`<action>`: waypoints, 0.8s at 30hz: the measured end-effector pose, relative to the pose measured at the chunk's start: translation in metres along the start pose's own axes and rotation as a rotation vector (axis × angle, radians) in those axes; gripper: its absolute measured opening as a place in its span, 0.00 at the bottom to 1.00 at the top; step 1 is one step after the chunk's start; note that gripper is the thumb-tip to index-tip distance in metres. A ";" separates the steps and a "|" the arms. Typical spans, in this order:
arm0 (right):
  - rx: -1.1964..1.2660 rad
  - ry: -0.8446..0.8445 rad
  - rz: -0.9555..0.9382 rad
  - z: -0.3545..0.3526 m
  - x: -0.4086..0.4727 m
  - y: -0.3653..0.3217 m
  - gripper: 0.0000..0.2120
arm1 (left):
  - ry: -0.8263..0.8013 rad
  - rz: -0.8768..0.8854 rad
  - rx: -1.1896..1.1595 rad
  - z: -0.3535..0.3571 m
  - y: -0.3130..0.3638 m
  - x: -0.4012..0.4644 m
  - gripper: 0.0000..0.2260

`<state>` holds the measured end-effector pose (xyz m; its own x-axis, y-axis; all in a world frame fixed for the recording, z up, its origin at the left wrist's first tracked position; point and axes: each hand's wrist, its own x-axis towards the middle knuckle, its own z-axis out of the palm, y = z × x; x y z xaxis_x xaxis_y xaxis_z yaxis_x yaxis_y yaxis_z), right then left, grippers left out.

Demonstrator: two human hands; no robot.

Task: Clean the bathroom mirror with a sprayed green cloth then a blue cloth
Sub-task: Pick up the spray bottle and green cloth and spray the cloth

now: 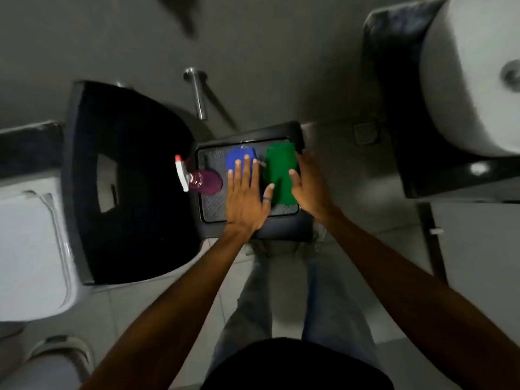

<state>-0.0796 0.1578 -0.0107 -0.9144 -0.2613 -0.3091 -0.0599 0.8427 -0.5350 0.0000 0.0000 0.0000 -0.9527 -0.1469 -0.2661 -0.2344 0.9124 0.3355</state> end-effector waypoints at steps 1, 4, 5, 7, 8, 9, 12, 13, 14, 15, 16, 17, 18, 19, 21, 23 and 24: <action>0.057 -0.010 0.091 0.019 0.005 0.008 0.25 | -0.025 -0.018 0.008 0.016 -0.008 0.003 0.34; 0.154 0.004 0.380 0.067 0.023 0.028 0.25 | -0.025 -0.100 -0.066 0.052 -0.036 0.008 0.32; 0.162 0.025 0.443 0.083 0.027 0.033 0.25 | 0.017 -0.162 -0.137 0.061 -0.045 0.006 0.31; 0.155 0.073 0.537 0.109 0.036 0.036 0.27 | 0.177 -0.358 -0.320 0.069 -0.060 0.001 0.28; 0.127 0.099 0.559 0.118 0.040 0.034 0.27 | 0.287 -0.470 -0.392 0.069 -0.068 -0.001 0.27; 0.084 0.128 0.582 0.129 0.042 0.034 0.28 | 0.393 -0.580 -0.467 0.069 -0.077 -0.002 0.27; -0.070 0.190 0.608 0.145 0.044 0.032 0.31 | 0.550 -0.746 -0.610 0.059 -0.104 0.002 0.32; -0.093 0.214 0.593 0.148 0.045 0.033 0.32 | 0.573 -0.754 -0.694 0.056 -0.113 0.006 0.33; -0.083 0.234 0.577 0.150 0.046 0.033 0.31 | 0.587 -0.755 -0.803 0.052 -0.121 0.010 0.33; -0.036 0.255 0.561 0.152 0.048 0.034 0.31 | 0.589 -0.744 -0.878 0.049 -0.130 0.016 0.33; 0.039 0.260 0.560 0.152 0.052 0.035 0.31 | 0.577 -0.719 -0.913 0.046 -0.139 0.022 0.35; 0.120 0.246 0.567 0.151 0.057 0.039 0.30 | 0.548 -0.679 -0.917 0.042 -0.148 0.030 0.36; 0.179 0.203 0.567 0.149 0.063 0.041 0.29 | 0.514 -0.620 -0.914 0.039 -0.158 0.036 0.38; 0.206 0.155 0.558 0.146 0.070 0.045 0.27 | 0.463 -0.553 -0.902 0.037 -0.166 0.043 0.39; 0.203 0.067 0.481 0.136 0.084 0.053 0.24 | 0.375 -0.401 -0.859 0.032 -0.177 0.055 0.37; 0.291 -0.025 0.395 0.126 0.091 0.054 0.19 | 0.327 -0.308 -0.862 0.029 -0.180 0.064 0.32; 0.453 -0.093 0.406 0.118 0.091 0.050 0.17 | 0.307 -0.302 -0.904 0.027 -0.177 0.067 0.29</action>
<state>-0.1191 0.1204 -0.1580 -0.7886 -0.0183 -0.6147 0.4808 0.6048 -0.6348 -0.0175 -0.1609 -0.1012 -0.8080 -0.5328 -0.2517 -0.4123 0.2062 0.8874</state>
